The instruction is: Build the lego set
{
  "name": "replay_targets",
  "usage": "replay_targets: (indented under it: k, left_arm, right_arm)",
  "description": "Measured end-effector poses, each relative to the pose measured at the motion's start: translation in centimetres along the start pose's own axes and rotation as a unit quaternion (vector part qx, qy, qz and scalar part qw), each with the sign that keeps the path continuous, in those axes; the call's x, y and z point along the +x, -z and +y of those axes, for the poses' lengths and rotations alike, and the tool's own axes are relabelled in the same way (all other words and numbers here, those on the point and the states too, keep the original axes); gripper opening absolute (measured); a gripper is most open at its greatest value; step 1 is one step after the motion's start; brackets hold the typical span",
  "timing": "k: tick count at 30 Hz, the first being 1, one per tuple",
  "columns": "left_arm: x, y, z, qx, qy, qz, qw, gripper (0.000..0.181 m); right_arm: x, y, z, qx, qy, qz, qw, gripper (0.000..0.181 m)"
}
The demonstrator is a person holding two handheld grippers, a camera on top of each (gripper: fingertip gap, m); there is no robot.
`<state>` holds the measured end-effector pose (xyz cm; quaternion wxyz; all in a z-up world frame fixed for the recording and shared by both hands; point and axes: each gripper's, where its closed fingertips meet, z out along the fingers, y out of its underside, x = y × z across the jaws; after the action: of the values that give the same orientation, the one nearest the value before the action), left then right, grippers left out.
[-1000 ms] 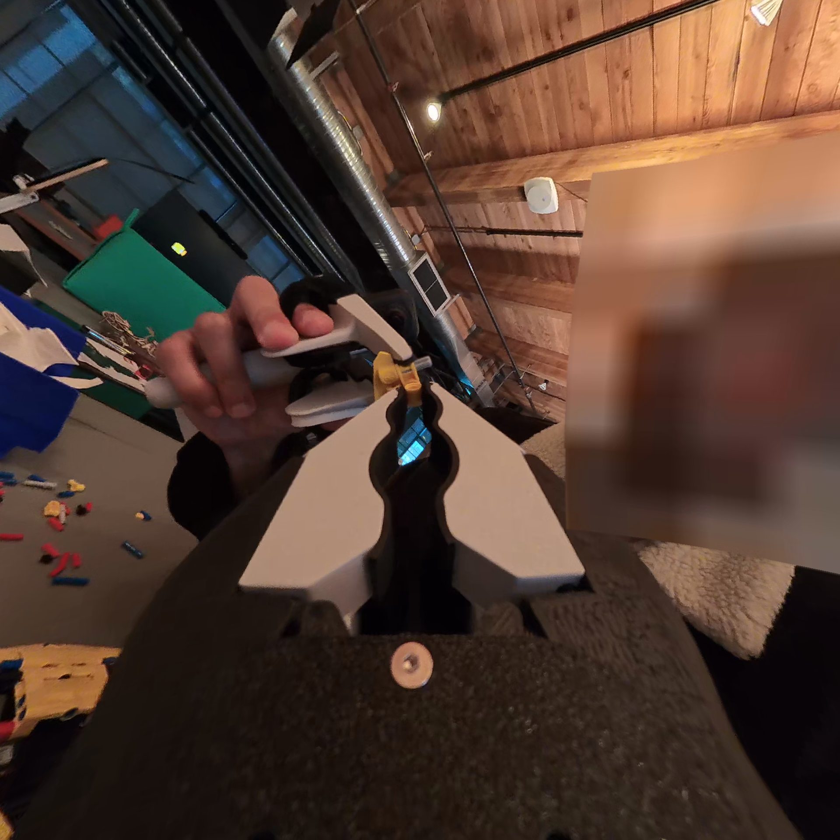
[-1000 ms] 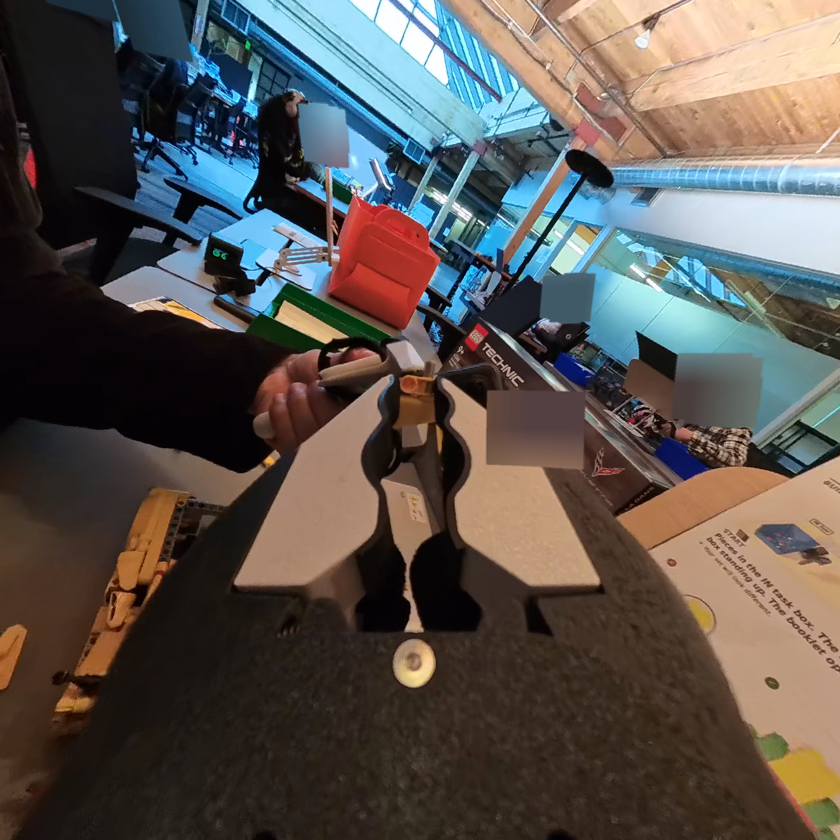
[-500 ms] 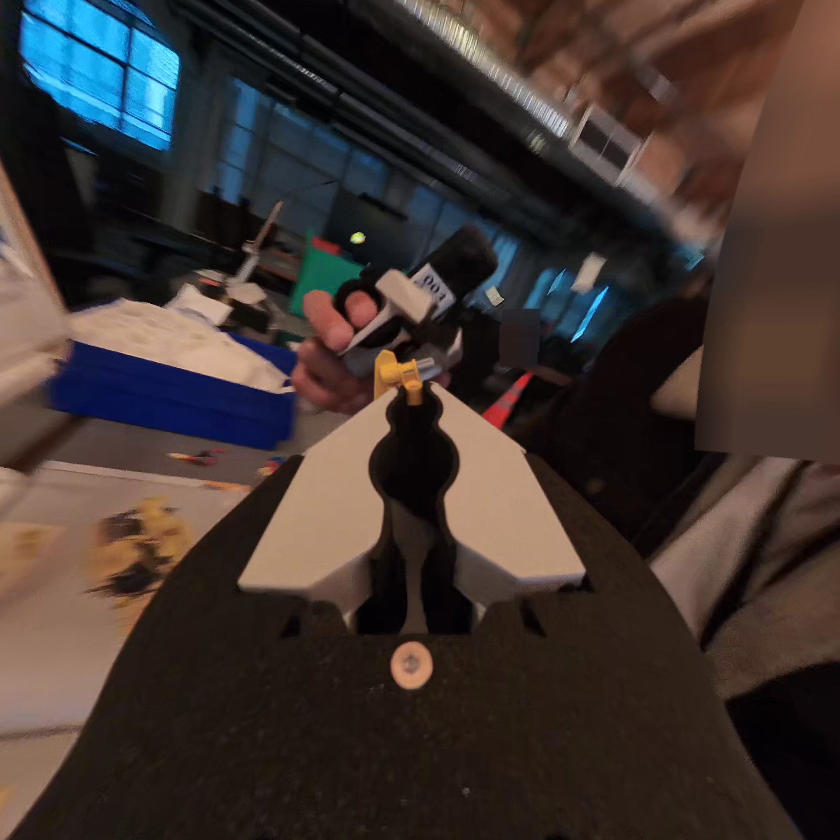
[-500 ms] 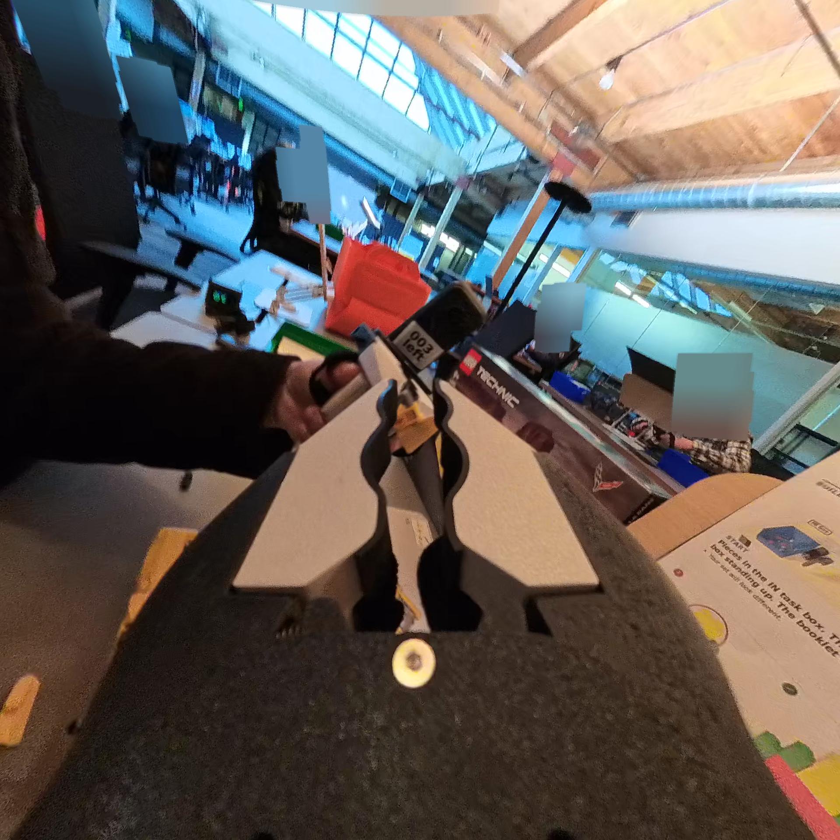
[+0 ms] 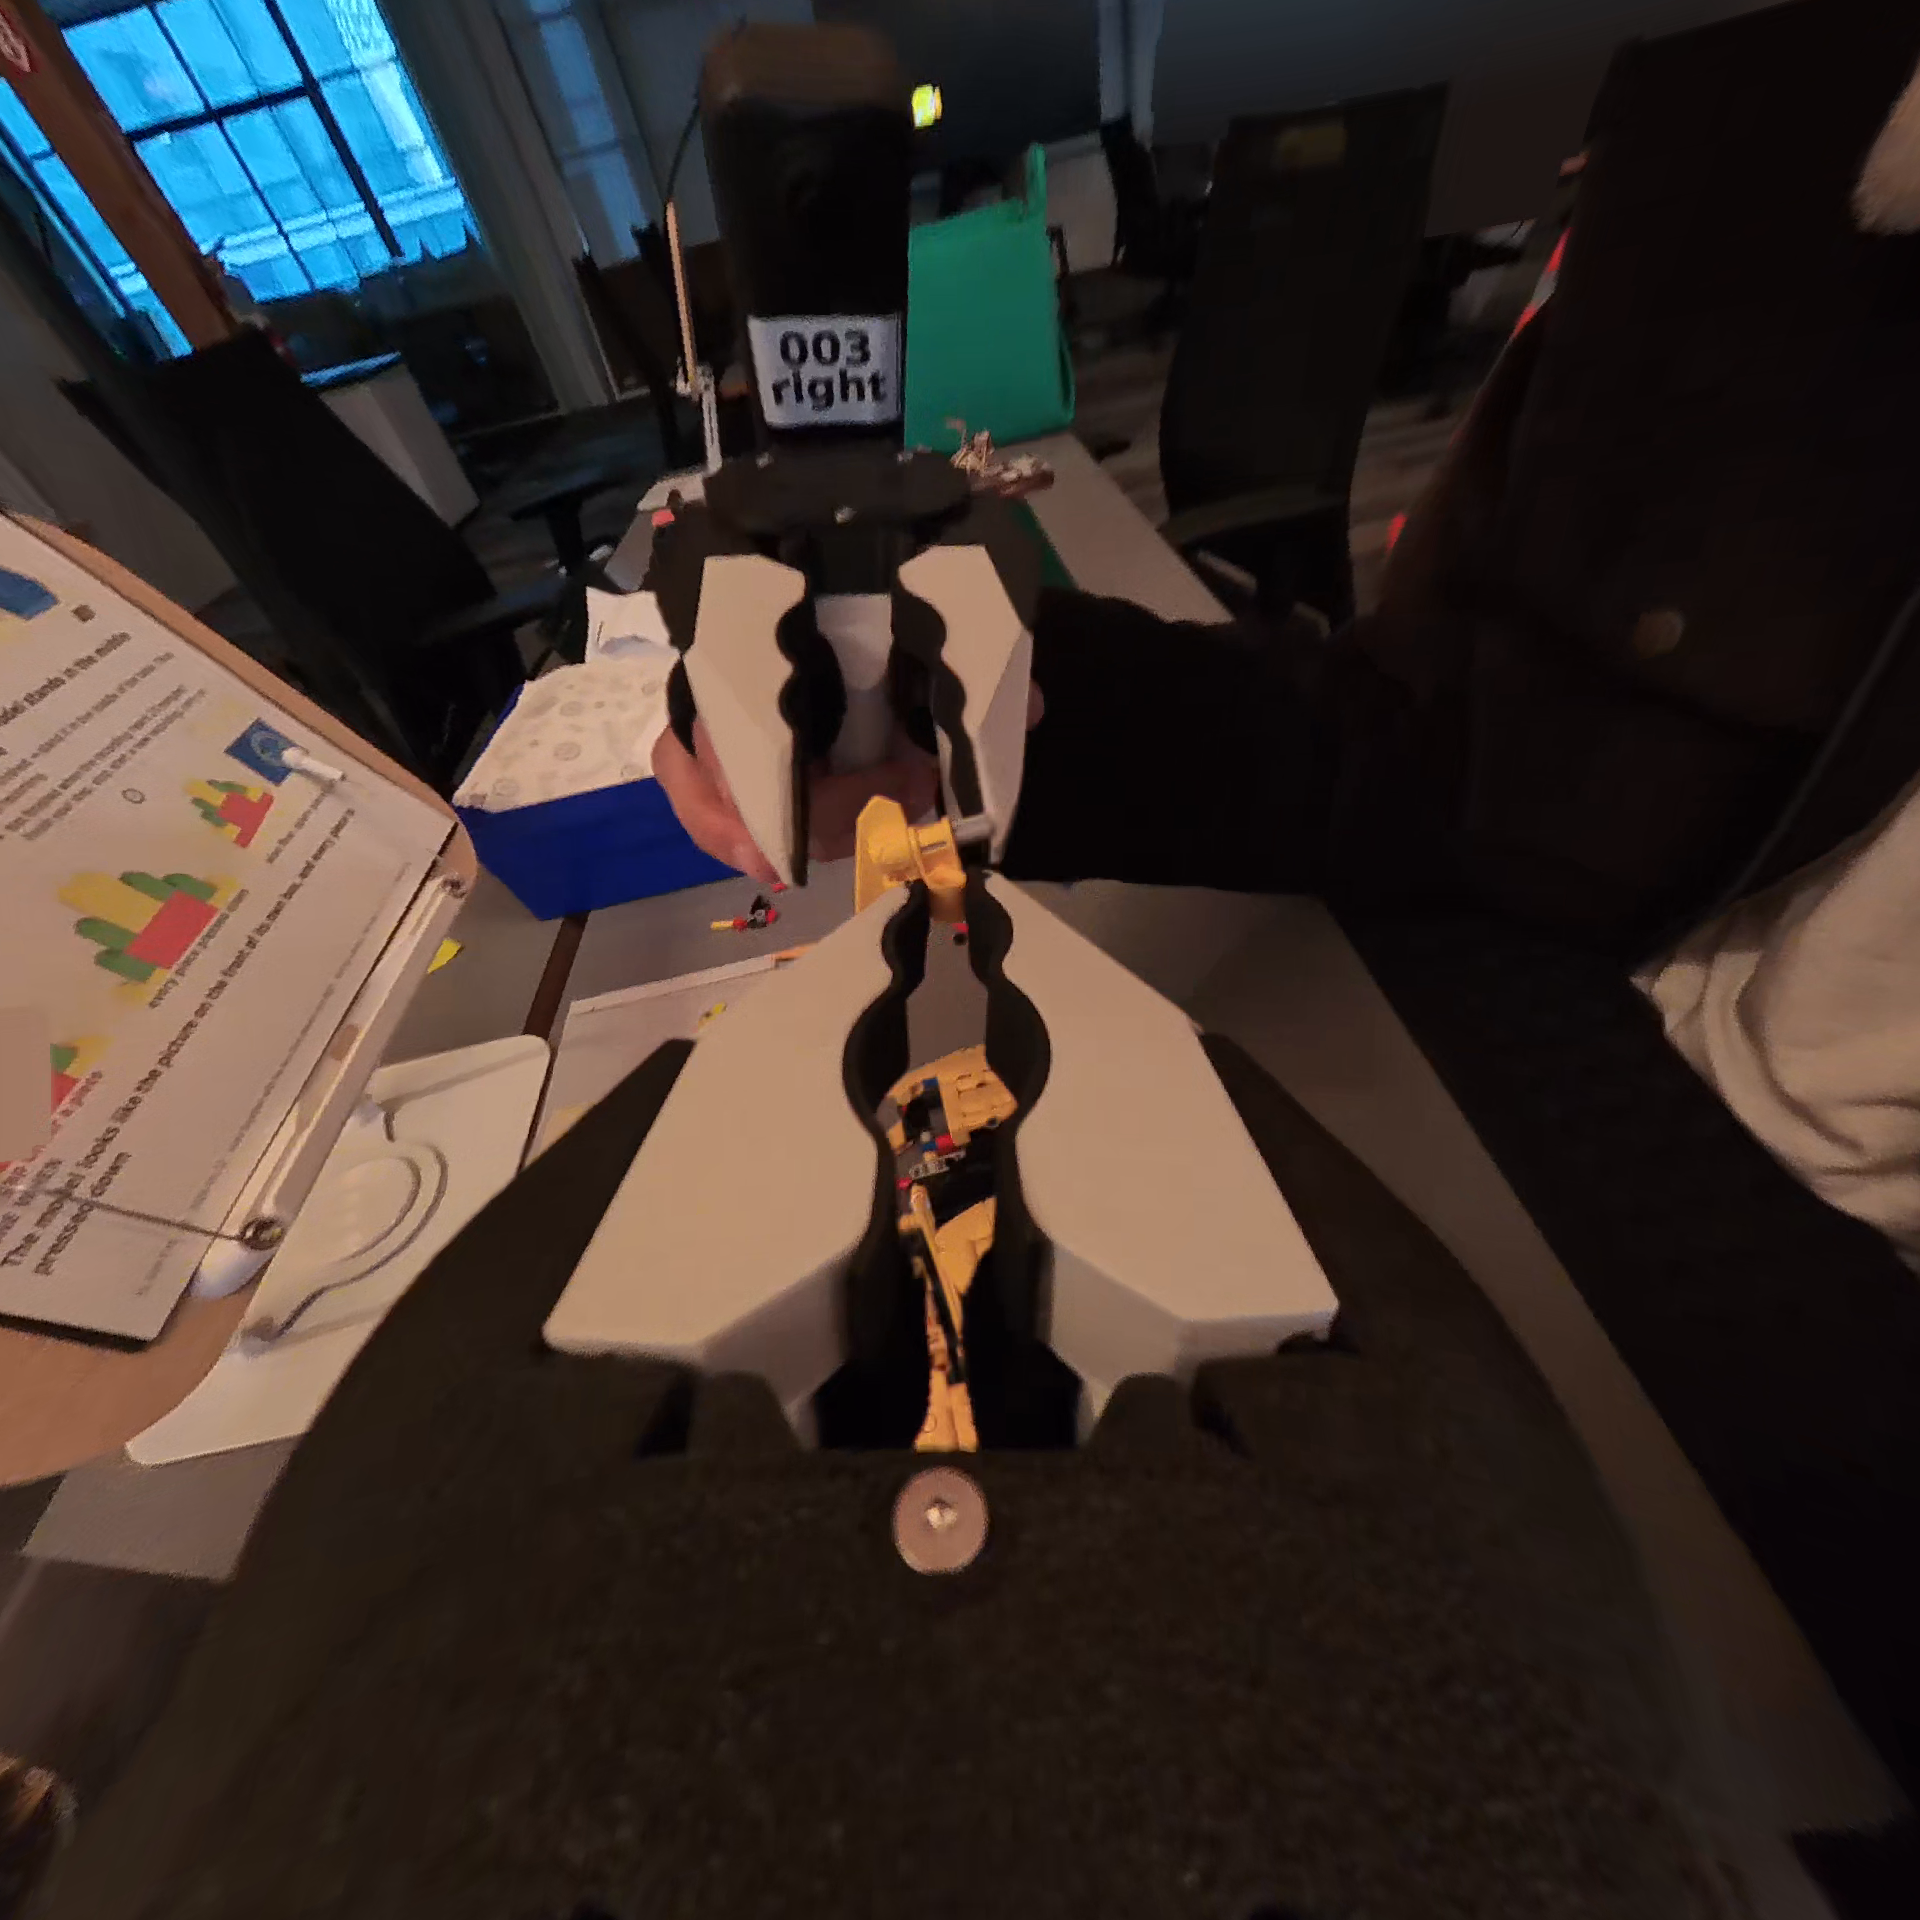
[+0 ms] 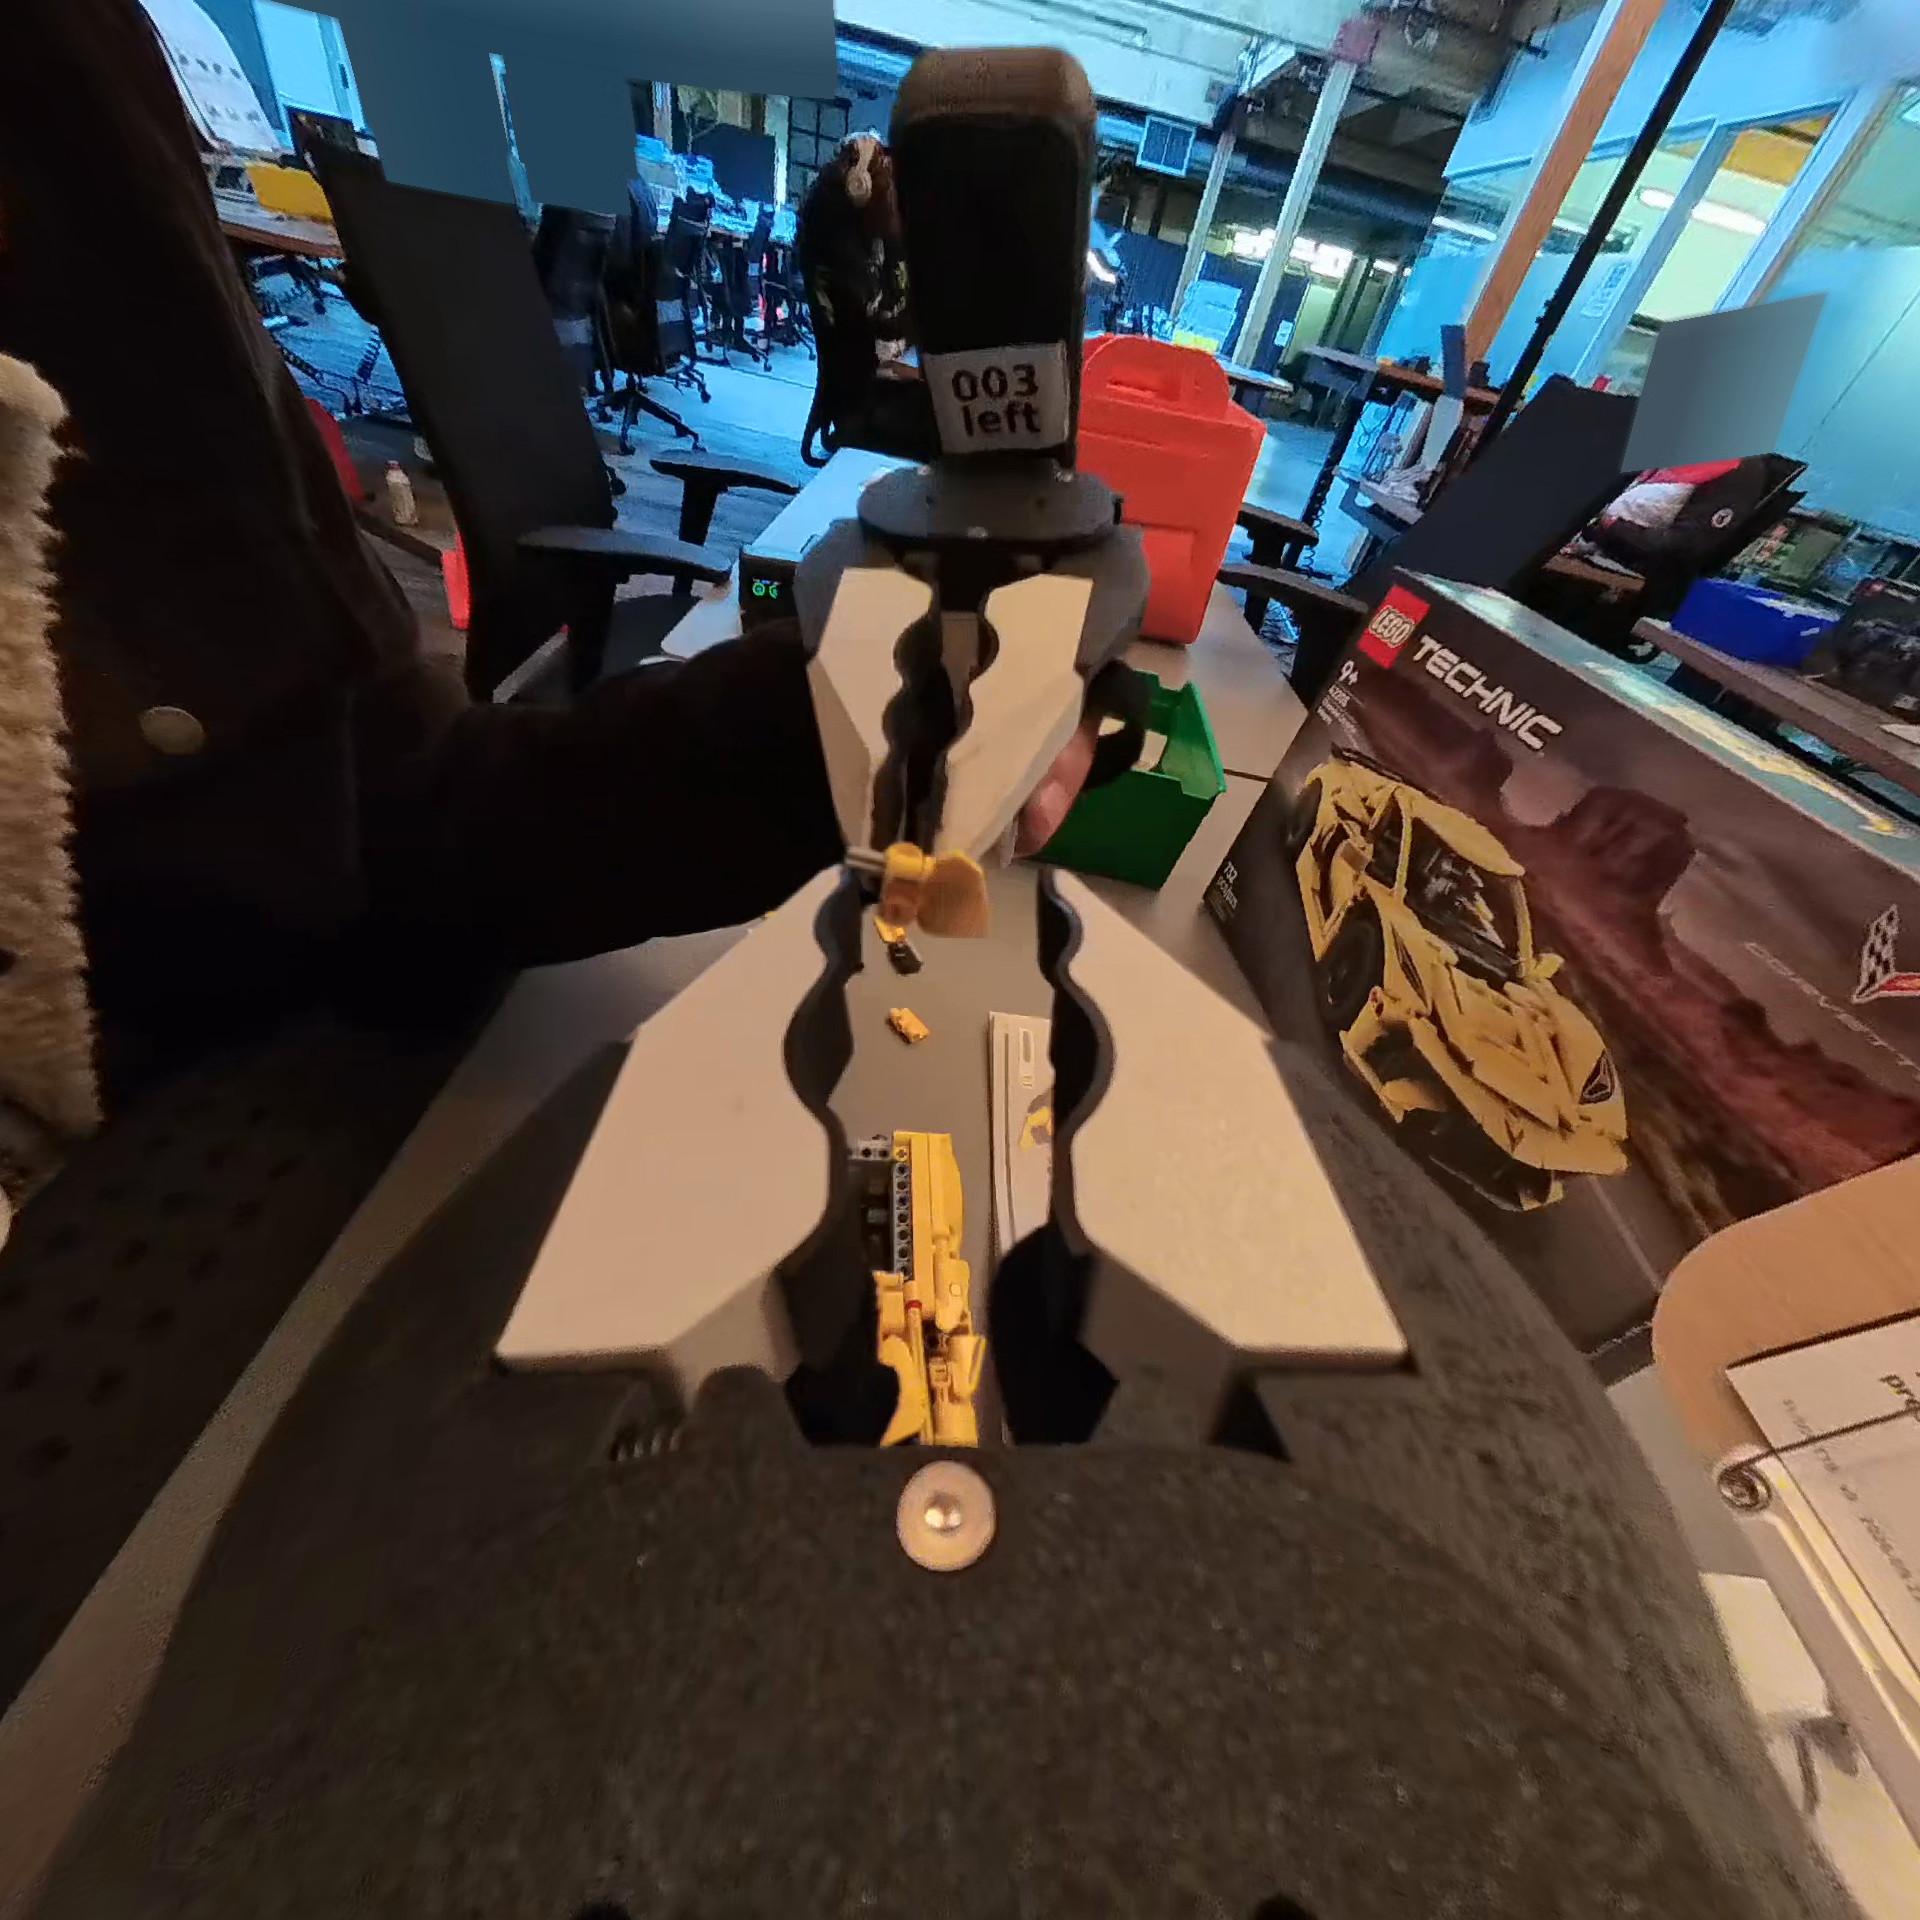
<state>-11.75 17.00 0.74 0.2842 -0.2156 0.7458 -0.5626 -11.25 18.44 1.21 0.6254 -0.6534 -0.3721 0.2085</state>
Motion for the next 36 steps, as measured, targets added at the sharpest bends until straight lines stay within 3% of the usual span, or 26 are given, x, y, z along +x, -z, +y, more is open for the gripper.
replay_targets:
  k: [7, 17, 21, 33, 36]
  left_arm:
    - [-0.5, 0.2, 1.5, -0.043, 0.003, -0.016, 0.999, 0.007]
    - [-0.9, 0.1, 2.4, -0.071, 0.000, -0.030, 0.997, 0.007]
    - [-1.4, 0.3, 2.7, -0.079, 0.036, -0.036, 0.996, 0.007]
    - [-2.7, 0.2, 2.7, -0.056, 0.105, -0.054, 0.991, 0.008]
    - [-3.7, 1.2, 2.2, -0.037, 0.109, -0.084, 0.990, 0.027]
  right_arm:
    - [-0.8, -0.6, 0.2, 0.002, -0.034, -0.034, 0.999, 0.032]
    - [0.2, -1.1, 1.8, -0.040, -0.038, -0.006, 0.998, 0.025]
    - [0.7, -1.3, 2.3, -0.061, -0.034, 0.011, 0.997, 0.025]
    - [1.9, -1.0, 2.3, -0.078, -0.010, 0.056, 0.995, 0.025]
    - [3.4, 0.4, 2.6, -0.092, -0.009, 0.104, 0.990, 0.025]
